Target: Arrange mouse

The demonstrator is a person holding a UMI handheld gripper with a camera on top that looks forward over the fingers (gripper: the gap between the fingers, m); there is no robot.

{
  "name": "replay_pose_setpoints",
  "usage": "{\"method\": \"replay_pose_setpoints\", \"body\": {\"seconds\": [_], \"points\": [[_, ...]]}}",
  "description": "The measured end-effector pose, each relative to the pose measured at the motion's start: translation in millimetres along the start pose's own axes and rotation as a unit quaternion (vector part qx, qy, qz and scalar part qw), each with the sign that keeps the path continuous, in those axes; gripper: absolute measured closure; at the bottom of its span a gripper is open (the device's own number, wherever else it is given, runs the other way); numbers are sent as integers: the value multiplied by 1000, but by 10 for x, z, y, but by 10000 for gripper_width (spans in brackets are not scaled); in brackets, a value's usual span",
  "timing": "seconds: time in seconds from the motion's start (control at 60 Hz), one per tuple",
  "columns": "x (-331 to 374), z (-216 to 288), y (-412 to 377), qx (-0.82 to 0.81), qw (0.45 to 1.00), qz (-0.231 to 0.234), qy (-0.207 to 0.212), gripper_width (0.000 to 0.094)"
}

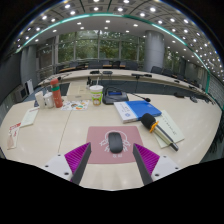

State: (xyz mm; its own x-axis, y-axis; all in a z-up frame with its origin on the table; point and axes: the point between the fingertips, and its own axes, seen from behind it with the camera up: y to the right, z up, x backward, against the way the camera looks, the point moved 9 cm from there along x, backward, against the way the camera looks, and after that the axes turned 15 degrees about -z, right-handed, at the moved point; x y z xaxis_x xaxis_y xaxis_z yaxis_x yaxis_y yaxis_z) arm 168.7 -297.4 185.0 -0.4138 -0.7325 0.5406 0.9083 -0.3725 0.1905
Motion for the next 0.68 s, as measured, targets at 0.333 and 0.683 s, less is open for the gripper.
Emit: {"method": "replay_pose_setpoints", "body": {"seconds": [0.333, 0.683], "points": [[1812, -345, 272, 7, 999, -23, 24, 78], [2303, -469, 296, -1, 999, -12, 32, 79]]}}
